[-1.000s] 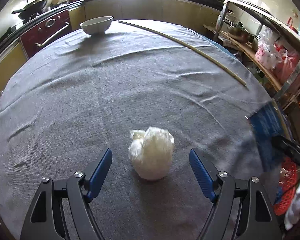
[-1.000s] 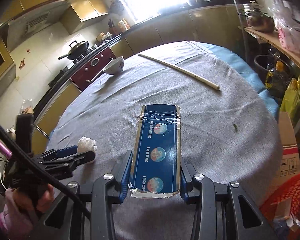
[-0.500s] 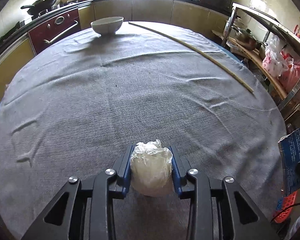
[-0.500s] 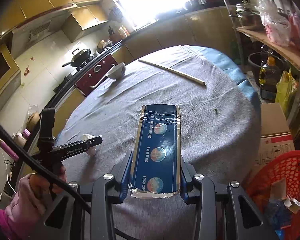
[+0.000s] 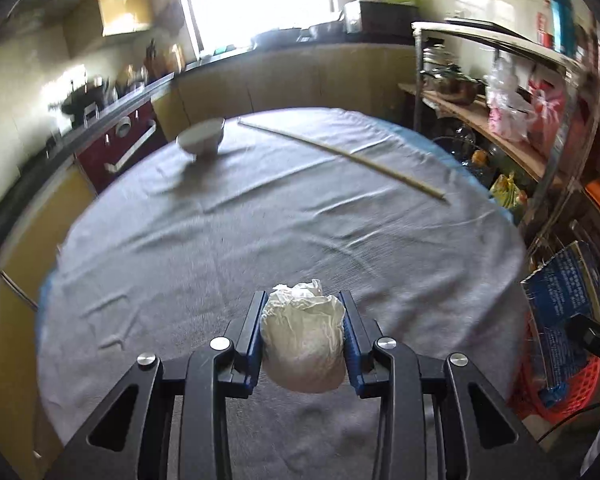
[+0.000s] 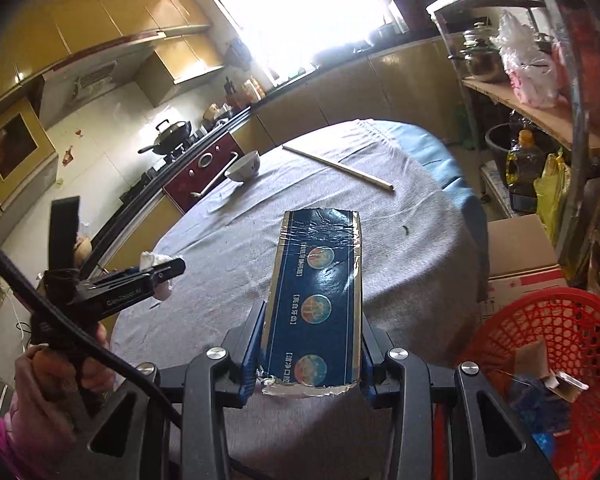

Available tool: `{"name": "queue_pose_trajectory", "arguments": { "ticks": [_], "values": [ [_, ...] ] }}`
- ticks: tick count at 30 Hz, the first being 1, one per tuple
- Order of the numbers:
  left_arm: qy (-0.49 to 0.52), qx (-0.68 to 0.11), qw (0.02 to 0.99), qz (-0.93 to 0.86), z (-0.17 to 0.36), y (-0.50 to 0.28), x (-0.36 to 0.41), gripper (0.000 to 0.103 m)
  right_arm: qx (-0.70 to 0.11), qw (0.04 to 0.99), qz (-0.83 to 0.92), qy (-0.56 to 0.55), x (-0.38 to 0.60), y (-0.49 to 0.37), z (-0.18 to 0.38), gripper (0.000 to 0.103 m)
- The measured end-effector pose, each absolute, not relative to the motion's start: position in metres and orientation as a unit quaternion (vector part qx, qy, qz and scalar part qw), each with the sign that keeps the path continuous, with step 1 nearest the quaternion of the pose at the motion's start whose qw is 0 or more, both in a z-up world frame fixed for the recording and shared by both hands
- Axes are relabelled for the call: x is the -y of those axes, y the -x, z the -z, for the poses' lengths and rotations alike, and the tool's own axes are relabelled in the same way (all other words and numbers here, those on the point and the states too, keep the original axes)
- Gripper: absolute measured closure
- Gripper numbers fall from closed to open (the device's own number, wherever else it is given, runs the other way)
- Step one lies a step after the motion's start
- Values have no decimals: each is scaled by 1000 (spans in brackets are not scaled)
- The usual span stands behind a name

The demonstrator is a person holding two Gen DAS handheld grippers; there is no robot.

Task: Collect trash
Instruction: 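Carry the tissue ball and blue box toward the red basket with both tools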

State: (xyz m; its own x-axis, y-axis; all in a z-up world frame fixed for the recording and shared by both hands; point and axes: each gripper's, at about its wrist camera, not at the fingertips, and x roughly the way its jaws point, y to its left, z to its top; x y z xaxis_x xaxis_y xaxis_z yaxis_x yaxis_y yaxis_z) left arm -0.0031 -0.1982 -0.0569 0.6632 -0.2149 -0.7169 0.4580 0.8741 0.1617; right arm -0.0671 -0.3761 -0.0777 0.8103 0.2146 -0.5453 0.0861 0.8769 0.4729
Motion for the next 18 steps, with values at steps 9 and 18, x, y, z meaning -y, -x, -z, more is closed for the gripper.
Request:
{"name": "queue_pose_trajectory", "arguments": {
  "ticks": [9,18],
  "values": [
    [-220,-301,906,201,32,62,233,67,-275,926,-22,-257,394,115,69,61],
    [-246,-273,906,210,20,104,248,67,-236,937,-15,-258,406,158,56,61]
  ]
}}
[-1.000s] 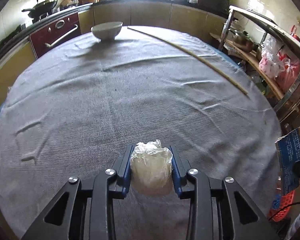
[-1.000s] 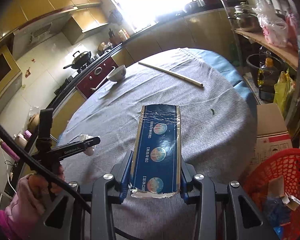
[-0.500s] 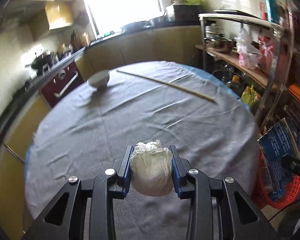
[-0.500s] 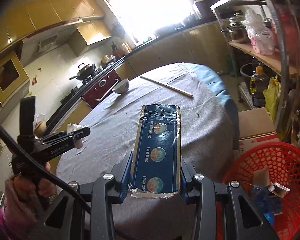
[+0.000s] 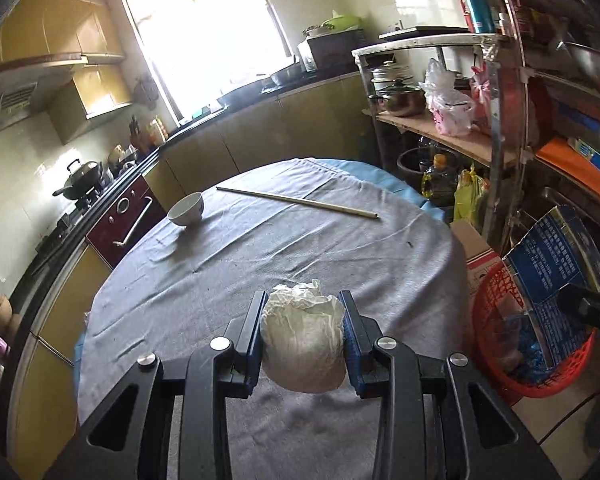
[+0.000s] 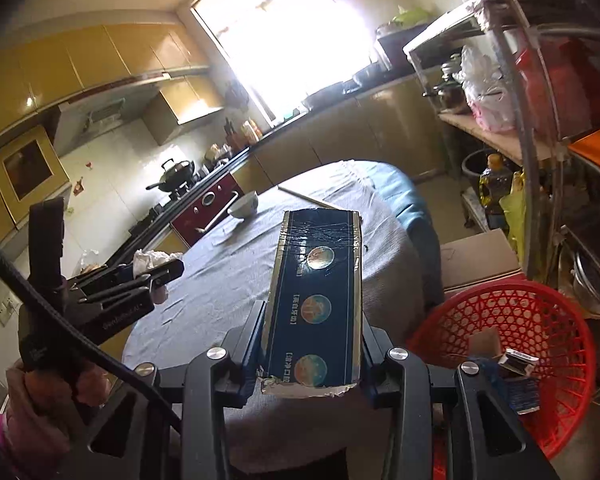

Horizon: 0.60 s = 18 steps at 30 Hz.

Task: Collect trash
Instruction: 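Carry the tissue ball and blue box toward the red basket with both tools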

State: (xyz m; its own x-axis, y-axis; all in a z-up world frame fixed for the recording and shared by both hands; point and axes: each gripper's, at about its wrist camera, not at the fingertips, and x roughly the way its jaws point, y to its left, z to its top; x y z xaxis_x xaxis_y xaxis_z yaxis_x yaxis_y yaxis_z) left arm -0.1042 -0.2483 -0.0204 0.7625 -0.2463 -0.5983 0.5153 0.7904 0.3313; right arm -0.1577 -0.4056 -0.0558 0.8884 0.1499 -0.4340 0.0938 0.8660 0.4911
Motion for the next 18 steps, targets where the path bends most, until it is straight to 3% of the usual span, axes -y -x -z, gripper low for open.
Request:
{"name": "queue_pose_trajectory", "arguments": {
  "ticks": [18],
  "values": [
    [-270,-244,906,218,8,140,265,67,-200,947,-1,-251,417,206,41,61]
  ]
}}
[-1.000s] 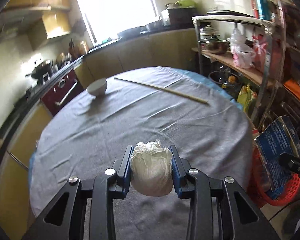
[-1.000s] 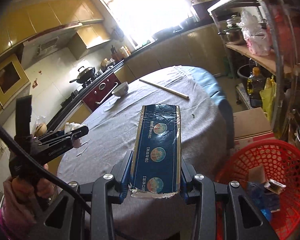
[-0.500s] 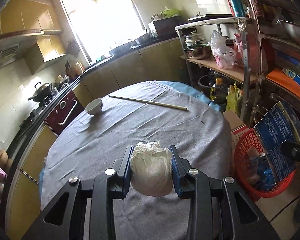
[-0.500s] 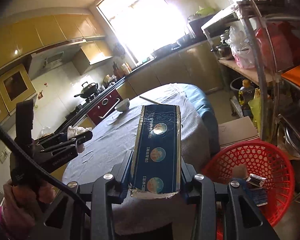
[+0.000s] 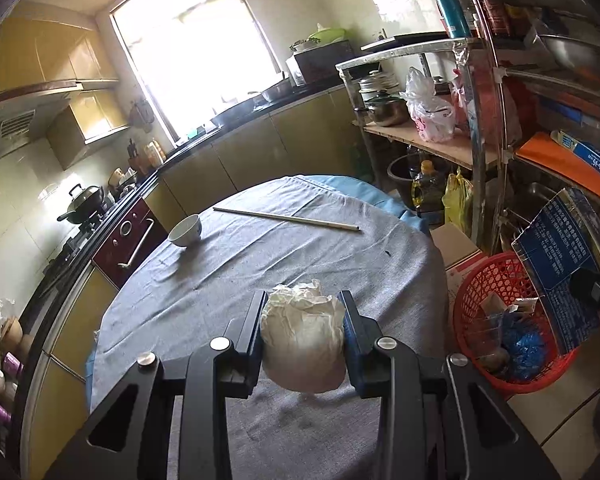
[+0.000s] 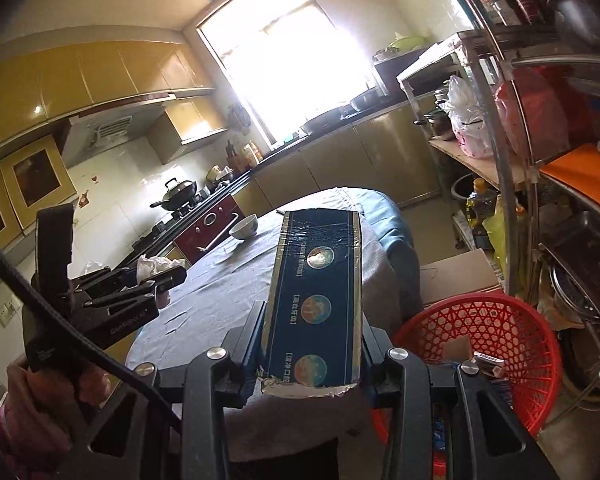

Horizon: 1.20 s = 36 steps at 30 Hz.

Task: Collect trash
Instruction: 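Carry the tissue ball and blue box toward the red basket with both tools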

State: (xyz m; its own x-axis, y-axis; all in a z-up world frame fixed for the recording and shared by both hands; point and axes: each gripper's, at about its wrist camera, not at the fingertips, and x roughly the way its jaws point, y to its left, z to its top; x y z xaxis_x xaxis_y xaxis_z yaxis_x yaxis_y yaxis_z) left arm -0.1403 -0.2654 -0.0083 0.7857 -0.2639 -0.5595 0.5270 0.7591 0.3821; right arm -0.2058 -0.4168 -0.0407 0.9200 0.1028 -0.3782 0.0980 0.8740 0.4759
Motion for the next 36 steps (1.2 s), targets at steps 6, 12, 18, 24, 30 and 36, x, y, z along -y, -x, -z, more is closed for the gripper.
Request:
{"name": "queue_pose_trajectory", "arguments": {
  "ticks": [6,12,18,24,30,36],
  "values": [
    [-279,-243,901,225,12,144,275,67,-203,945,4,-257,424,211,45,61],
    [-286,-245,898,229,15,147,281,67,-203,941,10,-270,431,216,48,61],
    [-289,-246,896,231,16,148,282,67,-204,939,14,-275,433,218,47,61],
    [-291,-249,894,234,18,149,284,66,-206,938,16,-278,434,219,48,61],
    [-294,-252,891,238,21,149,287,66,-208,936,21,-283,435,220,50,61],
    [-296,-254,889,240,22,150,288,66,-209,935,22,-286,438,221,50,61]
  ]
}}
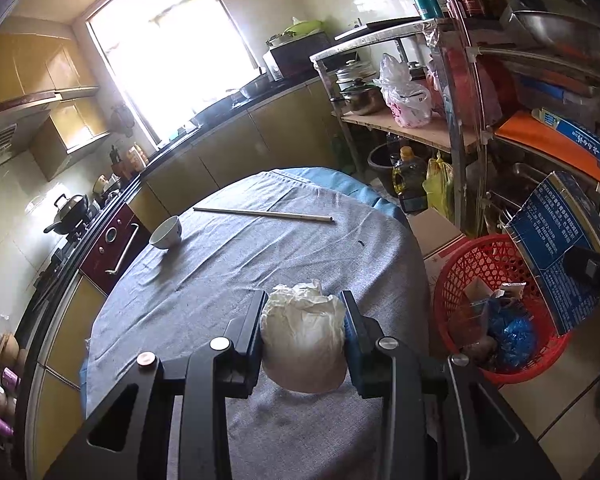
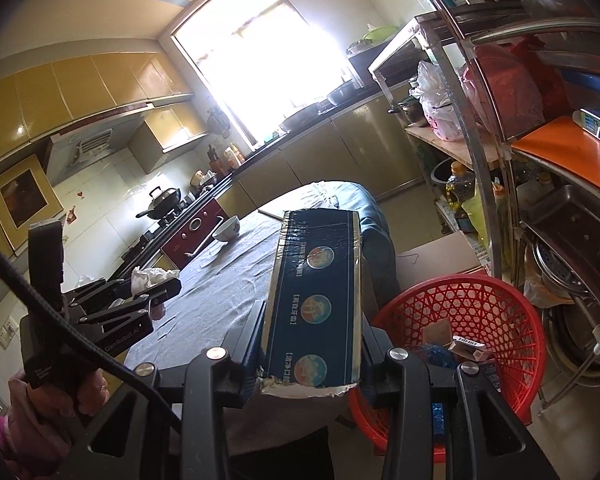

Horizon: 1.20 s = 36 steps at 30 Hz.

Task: Collect trash
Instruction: 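Carry the tissue ball and blue box toward the red basket with both tools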

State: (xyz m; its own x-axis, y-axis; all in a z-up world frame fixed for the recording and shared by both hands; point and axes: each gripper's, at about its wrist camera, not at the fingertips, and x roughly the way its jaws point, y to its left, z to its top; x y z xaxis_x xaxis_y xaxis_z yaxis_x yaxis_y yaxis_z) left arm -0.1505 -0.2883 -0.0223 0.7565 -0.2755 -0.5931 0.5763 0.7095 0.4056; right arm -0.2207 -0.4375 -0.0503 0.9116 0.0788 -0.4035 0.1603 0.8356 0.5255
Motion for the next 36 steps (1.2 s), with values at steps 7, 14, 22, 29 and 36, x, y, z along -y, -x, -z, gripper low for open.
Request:
{"name": "queue_pose_trajectory", "arguments": {
  "ticks": [7,14,22,29,36],
  "values": [
    [-302,-257,885,243,27,153,291,66,-212,933,24,-289,440,222,53,61],
    [-306,-261,882,246,31,153,293,65,-214,932,26,-292,440,224,54,61],
    [-310,-264,879,248,35,154,294,65,-217,930,28,-295,440,225,56,61],
    [-312,-269,876,249,39,154,293,65,-220,929,30,-297,440,225,58,61],
    [-308,-271,878,247,39,152,288,65,-223,929,27,-295,436,222,57,61]
  ]
}}
